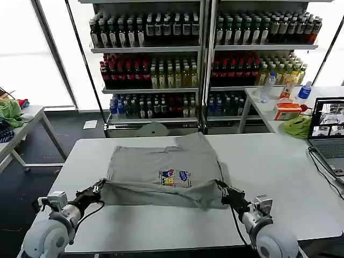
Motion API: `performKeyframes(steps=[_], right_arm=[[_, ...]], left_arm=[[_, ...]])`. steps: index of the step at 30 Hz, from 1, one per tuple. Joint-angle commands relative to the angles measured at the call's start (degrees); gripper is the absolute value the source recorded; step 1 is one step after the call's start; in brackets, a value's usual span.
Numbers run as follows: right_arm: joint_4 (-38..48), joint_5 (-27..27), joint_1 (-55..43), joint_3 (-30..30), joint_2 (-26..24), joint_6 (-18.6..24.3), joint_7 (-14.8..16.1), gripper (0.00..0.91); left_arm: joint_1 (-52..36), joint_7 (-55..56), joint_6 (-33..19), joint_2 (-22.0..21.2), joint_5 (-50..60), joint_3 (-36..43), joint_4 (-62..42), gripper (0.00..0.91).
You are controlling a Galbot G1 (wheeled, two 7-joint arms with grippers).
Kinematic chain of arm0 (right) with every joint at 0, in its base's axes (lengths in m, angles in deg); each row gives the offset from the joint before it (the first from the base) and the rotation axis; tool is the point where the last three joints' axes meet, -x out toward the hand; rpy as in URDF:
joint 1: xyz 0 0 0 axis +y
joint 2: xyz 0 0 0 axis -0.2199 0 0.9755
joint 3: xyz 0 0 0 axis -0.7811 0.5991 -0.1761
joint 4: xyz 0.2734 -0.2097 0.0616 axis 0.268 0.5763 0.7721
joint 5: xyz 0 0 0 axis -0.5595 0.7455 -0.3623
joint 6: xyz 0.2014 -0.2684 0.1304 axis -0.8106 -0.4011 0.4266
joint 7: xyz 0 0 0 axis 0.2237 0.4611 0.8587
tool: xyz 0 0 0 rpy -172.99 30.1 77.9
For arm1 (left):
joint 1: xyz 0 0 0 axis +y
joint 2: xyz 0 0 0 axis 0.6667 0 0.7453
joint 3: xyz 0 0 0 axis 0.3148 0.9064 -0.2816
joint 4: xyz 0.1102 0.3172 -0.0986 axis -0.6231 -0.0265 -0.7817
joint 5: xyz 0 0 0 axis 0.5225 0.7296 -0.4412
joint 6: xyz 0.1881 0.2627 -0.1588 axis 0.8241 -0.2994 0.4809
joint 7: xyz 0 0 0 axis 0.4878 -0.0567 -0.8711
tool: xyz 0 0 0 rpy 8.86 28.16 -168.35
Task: Fold and organize the clothes.
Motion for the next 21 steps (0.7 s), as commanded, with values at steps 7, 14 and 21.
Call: performKeyframes(steps=[7, 14, 21], right_arm=[[9.5, 3.1, -10.2, 5.9, 3.5, 0.6, -0.3, 0.907], [13.1, 4.5, -15.6, 8.4, 5.3, -0.7, -0.7, 0.907], [10.8, 2.5, -14.5, 6.0, 4.2, 0.1, -0.8, 0.907]], left_arm=[[-7.3, -0.5, -0.2, -1.4, 0.1, 4.8, -9.3, 0.907], [-7.3, -1.2, -1.0, -1.7, 1.1, 4.3, -10.5, 0.907], [-4.8, -0.9, -1.0, -1.2, 1.2, 1.1, -7.0, 0.907]])
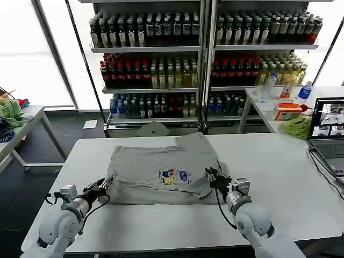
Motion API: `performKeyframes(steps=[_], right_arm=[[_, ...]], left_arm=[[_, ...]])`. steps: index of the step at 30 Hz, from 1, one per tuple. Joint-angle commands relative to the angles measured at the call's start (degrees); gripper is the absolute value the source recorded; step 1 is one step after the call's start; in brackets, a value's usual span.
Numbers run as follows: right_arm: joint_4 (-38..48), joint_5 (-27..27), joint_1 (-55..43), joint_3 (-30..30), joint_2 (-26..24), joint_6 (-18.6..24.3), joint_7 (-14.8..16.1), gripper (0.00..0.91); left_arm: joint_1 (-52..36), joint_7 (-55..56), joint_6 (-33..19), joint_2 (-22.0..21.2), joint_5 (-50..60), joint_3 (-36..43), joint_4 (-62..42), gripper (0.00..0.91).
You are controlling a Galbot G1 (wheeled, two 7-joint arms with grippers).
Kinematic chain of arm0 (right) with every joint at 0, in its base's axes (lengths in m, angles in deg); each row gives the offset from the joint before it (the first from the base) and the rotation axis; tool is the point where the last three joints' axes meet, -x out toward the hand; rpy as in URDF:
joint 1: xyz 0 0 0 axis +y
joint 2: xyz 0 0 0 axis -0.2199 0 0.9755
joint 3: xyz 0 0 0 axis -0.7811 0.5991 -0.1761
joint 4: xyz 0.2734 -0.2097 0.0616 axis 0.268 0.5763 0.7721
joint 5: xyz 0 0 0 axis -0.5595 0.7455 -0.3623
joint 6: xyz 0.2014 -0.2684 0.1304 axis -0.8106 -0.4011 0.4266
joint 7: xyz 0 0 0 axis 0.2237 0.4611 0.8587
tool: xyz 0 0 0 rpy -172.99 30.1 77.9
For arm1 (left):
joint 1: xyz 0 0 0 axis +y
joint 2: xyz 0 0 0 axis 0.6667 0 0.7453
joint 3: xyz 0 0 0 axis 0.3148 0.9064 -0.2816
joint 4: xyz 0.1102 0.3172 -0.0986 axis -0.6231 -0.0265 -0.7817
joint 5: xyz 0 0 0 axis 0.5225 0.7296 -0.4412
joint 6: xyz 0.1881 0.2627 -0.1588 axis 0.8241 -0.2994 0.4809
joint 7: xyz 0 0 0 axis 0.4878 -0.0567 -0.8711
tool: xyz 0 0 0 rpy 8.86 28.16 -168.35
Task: Fold and organize the clothes.
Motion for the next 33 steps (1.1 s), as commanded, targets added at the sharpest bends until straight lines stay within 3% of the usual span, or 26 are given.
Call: performKeyframes(steps=[1, 8, 16, 23, 24, 25, 26, 27, 33], right_arm=[[0.9, -0.3, -2.5, 0.2, 0.5, 0.0, -0.3, 0.907], [-7.5, -1.2, 6.0, -3.8, -3.5, -0.4, -0.3, 0.907], [-17.8, -0.4, 19.4, -10.4, -5.9, -8.2, -7.4, 0.907], [-17.8, -0.7, 23.8, -9.8, -3.6, -9.3, -10.1, 0.907], [-17.7, -0.7, 23.8, -9.7, -3.5, -9.3, -10.4, 0.786], [-17.2, -0.7, 23.6, -9.4, -3.3, -9.3, -11.0, 0.333], [-16.9, -0.9, 23.4, -9.3, -3.1, -9.2, -11.2, 0.121], [-16.8, -1.1, 23.3, -9.2, -3.1, -9.2, -11.4, 0.0], [-15.7, -2.2, 22.8, -8.7, -2.8, -9.2, -12.0, 0.0]], left_arm=[[0.7, -0.1, -0.3, 0.1, 0.2, -1.6, 1.2, 0.907], [6.8, 0.7, -0.1, 0.2, 0.5, -4.8, 6.6, 0.907], [14.5, 0.2, 1.3, -2.0, 5.7, -4.9, 10.3, 0.907], [14.3, -1.3, 1.2, -2.8, 5.2, -4.2, 8.4, 0.907], [14.2, -1.7, 1.2, -2.7, 5.0, -4.2, 8.2, 0.907], [14.2, -2.2, 1.2, -2.6, 4.5, -4.2, 7.8, 0.907], [14.0, -2.2, 1.2, -2.6, 4.5, -4.0, 7.4, 0.907], [13.9, -2.2, 1.2, -2.6, 4.4, -3.9, 7.1, 0.907], [12.9, -2.8, 1.1, -2.9, 3.4, -3.8, 6.4, 0.907]])
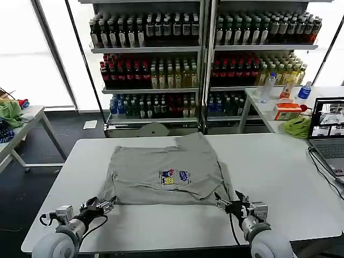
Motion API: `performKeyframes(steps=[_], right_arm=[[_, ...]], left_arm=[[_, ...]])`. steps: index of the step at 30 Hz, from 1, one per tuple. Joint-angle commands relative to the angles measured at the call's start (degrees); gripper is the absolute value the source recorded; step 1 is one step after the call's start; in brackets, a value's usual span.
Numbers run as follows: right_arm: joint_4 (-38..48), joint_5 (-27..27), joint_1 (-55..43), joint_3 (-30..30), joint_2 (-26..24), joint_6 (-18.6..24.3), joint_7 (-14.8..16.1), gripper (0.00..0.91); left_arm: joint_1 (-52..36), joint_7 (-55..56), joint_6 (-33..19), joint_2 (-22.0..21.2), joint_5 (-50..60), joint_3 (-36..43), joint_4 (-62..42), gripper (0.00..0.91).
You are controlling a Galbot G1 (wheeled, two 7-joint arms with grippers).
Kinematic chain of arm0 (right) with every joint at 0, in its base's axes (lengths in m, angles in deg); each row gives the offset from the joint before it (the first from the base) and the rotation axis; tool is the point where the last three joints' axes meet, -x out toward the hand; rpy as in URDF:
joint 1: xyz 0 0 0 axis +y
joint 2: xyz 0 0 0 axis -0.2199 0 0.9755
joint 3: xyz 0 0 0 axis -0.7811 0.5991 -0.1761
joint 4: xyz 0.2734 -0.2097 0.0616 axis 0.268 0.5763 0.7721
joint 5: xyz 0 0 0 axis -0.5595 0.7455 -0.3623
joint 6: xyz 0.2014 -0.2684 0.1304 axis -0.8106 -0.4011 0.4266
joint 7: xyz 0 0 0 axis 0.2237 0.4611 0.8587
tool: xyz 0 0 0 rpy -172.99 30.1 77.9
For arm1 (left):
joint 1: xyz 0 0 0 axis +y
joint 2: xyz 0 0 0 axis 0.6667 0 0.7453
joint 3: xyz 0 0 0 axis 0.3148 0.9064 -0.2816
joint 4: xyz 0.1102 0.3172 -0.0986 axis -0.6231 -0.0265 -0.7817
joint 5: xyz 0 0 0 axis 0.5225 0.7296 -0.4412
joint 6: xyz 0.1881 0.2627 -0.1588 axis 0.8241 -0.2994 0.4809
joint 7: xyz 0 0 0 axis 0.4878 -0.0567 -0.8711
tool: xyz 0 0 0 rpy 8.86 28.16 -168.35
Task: Fold and organize the clothes.
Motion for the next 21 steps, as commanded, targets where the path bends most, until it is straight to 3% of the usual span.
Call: performKeyframes(steps=[1, 3, 4, 5, 6, 7, 9, 21], right_arm=[[-0.8, -0.1, 2.5, -0.7, 0.1, -1.0, -1.7, 0.0], [-0.5, -0.8, 2.4, -0.6, 0.1, -1.0, -1.6, 0.0], [-0.5, -1.1, 2.3, -0.6, 0.2, -1.0, -1.6, 0.0], [-0.3, -1.1, 2.2, -0.5, 0.2, -1.0, -1.6, 0.0], [-0.2, -1.1, 2.0, -0.4, 0.3, -1.0, -1.5, 0.0], [-0.1, -1.1, 1.7, -0.2, 0.3, -1.0, -1.5, 0.0], [0.2, -1.1, 1.4, 0.1, 0.3, -0.9, -1.5, 0.0], [1.4, -2.9, 0.2, 0.6, 0.1, -0.9, -1.1, 0.0]], left_arm=[[1.1, -1.0, 0.2, -0.3, -0.2, -0.2, -0.2, 0.907], [1.1, -1.4, 0.3, -0.2, -0.2, 0.0, -0.5, 0.877], [1.1, -1.6, 0.3, -0.2, -0.2, 0.0, -0.6, 0.554], [1.0, -1.7, 0.2, -0.2, -0.2, 0.0, -0.7, 0.383], [0.9, -1.9, 0.1, -0.2, -0.2, 0.0, -0.9, 0.131], [0.8, -1.9, 0.0, -0.1, -0.2, 0.0, -1.0, 0.03], [0.8, -1.9, -0.3, 0.0, -0.3, -0.1, -1.0, 0.0], [0.8, -2.5, -2.2, 0.3, -0.7, -0.3, -1.7, 0.01]])
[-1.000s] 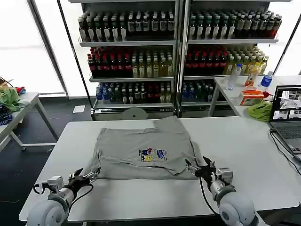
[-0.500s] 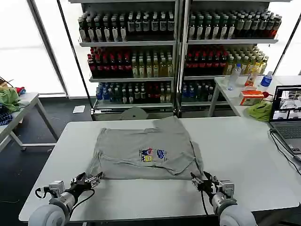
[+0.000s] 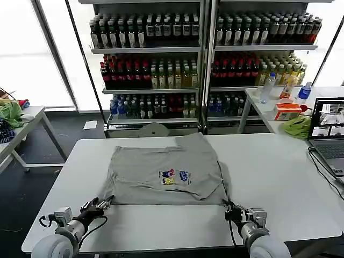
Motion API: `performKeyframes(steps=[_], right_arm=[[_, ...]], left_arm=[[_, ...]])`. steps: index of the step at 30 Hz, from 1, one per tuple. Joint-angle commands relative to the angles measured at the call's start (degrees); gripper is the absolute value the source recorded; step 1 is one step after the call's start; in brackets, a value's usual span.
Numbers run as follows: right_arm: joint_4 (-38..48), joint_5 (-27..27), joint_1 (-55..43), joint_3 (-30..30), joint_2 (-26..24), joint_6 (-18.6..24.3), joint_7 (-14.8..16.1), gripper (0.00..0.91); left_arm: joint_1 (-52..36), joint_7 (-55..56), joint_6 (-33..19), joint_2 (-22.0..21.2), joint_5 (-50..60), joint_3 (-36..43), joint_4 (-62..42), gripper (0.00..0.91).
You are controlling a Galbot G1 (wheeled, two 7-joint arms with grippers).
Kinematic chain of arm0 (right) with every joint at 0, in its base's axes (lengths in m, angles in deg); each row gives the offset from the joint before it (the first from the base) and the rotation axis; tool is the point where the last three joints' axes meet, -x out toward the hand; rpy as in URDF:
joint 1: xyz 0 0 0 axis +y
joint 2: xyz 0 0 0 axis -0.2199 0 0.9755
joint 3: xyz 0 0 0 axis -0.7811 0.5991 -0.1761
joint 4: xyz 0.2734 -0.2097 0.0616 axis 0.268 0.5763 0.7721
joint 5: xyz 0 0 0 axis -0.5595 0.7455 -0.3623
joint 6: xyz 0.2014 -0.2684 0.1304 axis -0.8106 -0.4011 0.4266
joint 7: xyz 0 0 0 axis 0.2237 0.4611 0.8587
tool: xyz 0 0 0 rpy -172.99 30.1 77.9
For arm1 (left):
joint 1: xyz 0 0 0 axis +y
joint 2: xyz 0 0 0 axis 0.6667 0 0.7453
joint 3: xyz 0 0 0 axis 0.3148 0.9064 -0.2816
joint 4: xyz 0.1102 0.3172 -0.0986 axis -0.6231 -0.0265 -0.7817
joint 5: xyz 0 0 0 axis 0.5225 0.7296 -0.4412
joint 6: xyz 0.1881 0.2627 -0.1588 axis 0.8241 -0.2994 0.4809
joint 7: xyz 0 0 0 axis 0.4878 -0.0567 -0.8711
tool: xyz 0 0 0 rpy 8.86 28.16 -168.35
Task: Fold and organize the clothes.
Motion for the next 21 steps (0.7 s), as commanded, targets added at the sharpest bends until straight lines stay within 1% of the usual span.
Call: performKeyframes(steps=[1, 5, 10, 11, 16, 21], right_arm=[[0.3, -0.3, -0.1, 0.3, 0.3, -0.3, -0.4, 0.0], [-0.1, -0.9, 0.2, -0.3, -0.8, -0.2, 0.6, 0.0], [-0.6, -0.7, -0.1, -0.4, -1.8, -0.1, 2.7, 0.0], [-0.9, -0.7, -0.1, -0.4, -2.2, 0.0, 3.4, 0.0], [-2.7, -0.7, 1.4, -0.5, -4.7, 0.2, 5.1, 0.0], [-4.7, -0.8, 4.9, -1.8, -7.8, 1.2, 6.9, 0.0]], left_arm=[[0.3, -0.3, -0.4, -0.1, -0.1, 0.0, -0.2, 0.01], [0.7, -0.1, -0.8, -0.1, -0.2, -0.1, 0.3, 0.01], [1.2, 0.2, -1.1, -0.7, -0.2, -0.7, 1.2, 0.01], [1.7, 0.3, -1.1, -1.0, -0.2, -1.1, 1.9, 0.01], [5.4, 1.0, -0.4, -2.3, 0.1, -2.9, 5.5, 0.01], [8.4, 0.8, 1.1, -4.9, 0.2, -5.7, 9.0, 0.01]])
